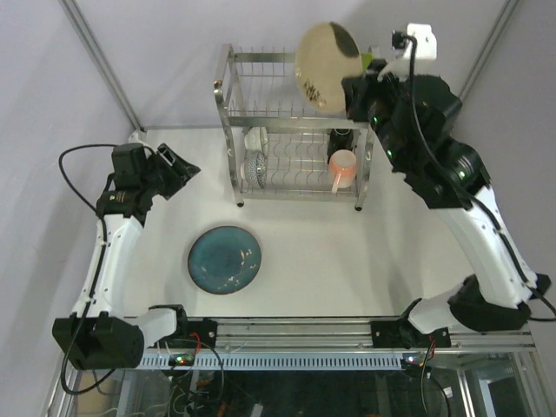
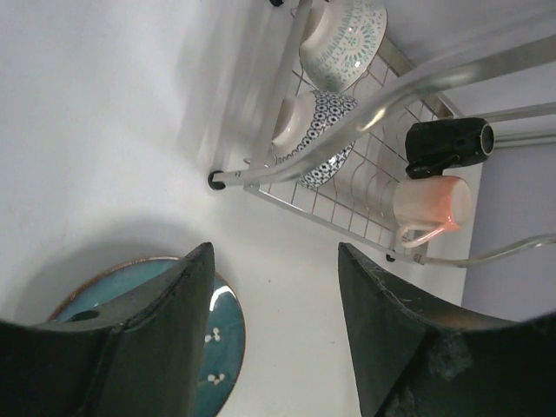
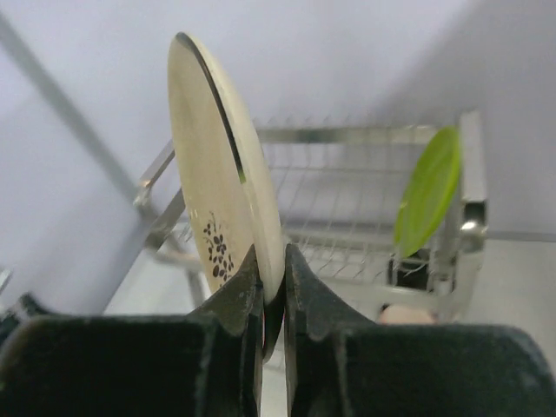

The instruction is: Load the mixed dishes into the dish rack

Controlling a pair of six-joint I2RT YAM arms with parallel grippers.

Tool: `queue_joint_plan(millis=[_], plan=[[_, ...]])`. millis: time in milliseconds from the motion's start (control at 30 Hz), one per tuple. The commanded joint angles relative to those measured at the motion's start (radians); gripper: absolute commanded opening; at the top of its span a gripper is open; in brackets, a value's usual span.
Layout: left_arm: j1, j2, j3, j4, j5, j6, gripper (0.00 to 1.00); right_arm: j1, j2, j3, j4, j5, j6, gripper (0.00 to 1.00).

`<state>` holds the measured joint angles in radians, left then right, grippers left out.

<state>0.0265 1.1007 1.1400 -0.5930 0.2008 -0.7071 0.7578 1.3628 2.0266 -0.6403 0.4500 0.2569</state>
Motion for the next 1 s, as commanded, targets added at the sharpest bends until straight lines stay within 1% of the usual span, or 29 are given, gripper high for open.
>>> queue_joint_plan(millis=[0, 100, 200, 300, 500, 700, 967], plan=[[0.006, 0.049, 0.098, 0.092, 0.029, 0.047, 0.63, -0.041, 0.165, 0.242, -0.020, 0.245, -0.137, 0.00], [0.004, 0.058, 0.085, 0.104, 0.030, 0.041, 0.63, -0.071, 0.304, 0.413, -0.081, 0.328, -0.154, 0.00], [0.005, 0.066, 0.083, 0.086, 0.031, 0.041, 0.62, -0.080, 0.387, 0.490, -0.078, 0.400, -0.199, 0.00], [0.004, 0.066, 0.081, 0.062, 0.035, 0.041, 0.62, -0.087, 0.441, 0.505, -0.055, 0.449, -0.245, 0.00], [0.005, 0.061, 0.088, 0.039, 0.031, 0.040, 0.61, -0.120, 0.515, 0.511, -0.018, 0.477, -0.285, 0.00], [0.006, 0.081, 0.105, 0.021, 0.043, 0.045, 0.61, -0.132, 0.612, 0.555, 0.041, 0.528, -0.381, 0.00], [0.007, 0.109, 0.121, -0.001, 0.054, 0.079, 0.61, -0.144, 0.686, 0.573, 0.070, 0.534, -0.378, 0.00]])
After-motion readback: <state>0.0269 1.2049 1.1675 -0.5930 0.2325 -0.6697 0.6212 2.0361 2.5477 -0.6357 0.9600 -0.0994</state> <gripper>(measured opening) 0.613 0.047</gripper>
